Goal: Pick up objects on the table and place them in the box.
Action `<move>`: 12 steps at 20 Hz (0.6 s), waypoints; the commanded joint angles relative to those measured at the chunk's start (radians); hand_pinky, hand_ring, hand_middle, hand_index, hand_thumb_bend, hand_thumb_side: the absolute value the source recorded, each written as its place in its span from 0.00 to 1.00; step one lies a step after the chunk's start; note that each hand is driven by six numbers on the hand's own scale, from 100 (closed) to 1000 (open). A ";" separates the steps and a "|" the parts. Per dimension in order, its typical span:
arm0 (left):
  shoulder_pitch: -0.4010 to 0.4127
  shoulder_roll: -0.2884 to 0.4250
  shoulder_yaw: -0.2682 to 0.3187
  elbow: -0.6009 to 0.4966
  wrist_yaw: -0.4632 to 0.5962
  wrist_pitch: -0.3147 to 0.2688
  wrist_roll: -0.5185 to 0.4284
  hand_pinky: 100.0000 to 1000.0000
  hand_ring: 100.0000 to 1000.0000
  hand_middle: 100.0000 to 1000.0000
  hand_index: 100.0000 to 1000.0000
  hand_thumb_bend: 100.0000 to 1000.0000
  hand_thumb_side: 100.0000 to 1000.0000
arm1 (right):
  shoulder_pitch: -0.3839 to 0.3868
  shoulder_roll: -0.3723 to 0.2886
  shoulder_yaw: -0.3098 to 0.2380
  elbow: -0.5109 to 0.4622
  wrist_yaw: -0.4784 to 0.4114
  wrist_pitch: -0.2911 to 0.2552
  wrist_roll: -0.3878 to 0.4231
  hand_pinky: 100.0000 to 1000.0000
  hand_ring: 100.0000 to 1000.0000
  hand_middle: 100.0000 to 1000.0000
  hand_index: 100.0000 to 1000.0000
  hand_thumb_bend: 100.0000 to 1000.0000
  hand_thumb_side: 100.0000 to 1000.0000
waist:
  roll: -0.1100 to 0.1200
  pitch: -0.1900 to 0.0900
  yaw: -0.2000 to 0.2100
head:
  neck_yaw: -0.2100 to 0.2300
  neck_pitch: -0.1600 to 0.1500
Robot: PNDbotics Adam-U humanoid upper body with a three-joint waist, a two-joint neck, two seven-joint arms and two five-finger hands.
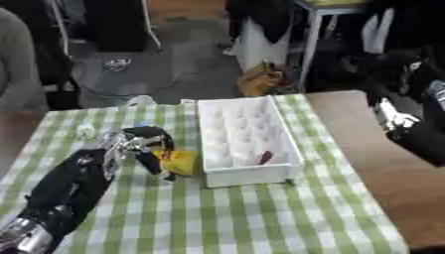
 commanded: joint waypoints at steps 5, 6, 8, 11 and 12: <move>-0.025 0.012 0.011 -0.002 0.010 0.003 0.017 0.78 0.80 0.72 0.80 0.58 0.30 | -0.018 -0.011 -0.006 -0.011 -0.001 -0.003 0.002 0.71 0.75 0.76 0.95 0.16 0.49 | -0.001 0.023 -0.007 | 0.002 -0.018; -0.027 0.013 0.011 -0.001 0.012 0.003 0.012 0.78 0.80 0.72 0.80 0.58 0.30 | -0.018 -0.012 -0.006 -0.012 -0.001 -0.003 0.002 0.71 0.75 0.76 0.95 0.16 0.49 | 0.001 0.025 -0.008 | 0.003 -0.019; -0.031 0.016 0.014 0.002 0.020 0.006 -0.005 0.78 0.80 0.72 0.81 0.57 0.29 | -0.021 -0.013 -0.006 -0.012 -0.001 -0.003 0.002 0.71 0.75 0.76 0.95 0.16 0.49 | 0.006 0.032 -0.011 | 0.004 -0.023; -0.036 0.019 0.018 0.005 0.037 0.011 -0.030 0.77 0.79 0.71 0.80 0.57 0.29 | -0.025 -0.015 -0.006 -0.013 0.000 -0.004 0.002 0.71 0.75 0.75 0.95 0.16 0.49 | 0.013 0.044 -0.016 | 0.006 -0.028; -0.037 0.020 0.017 0.004 0.041 0.012 -0.035 0.77 0.79 0.71 0.80 0.57 0.29 | -0.025 -0.015 -0.006 -0.014 0.000 -0.004 0.002 0.71 0.75 0.75 0.95 0.16 0.49 | 0.013 0.045 -0.017 | 0.006 -0.029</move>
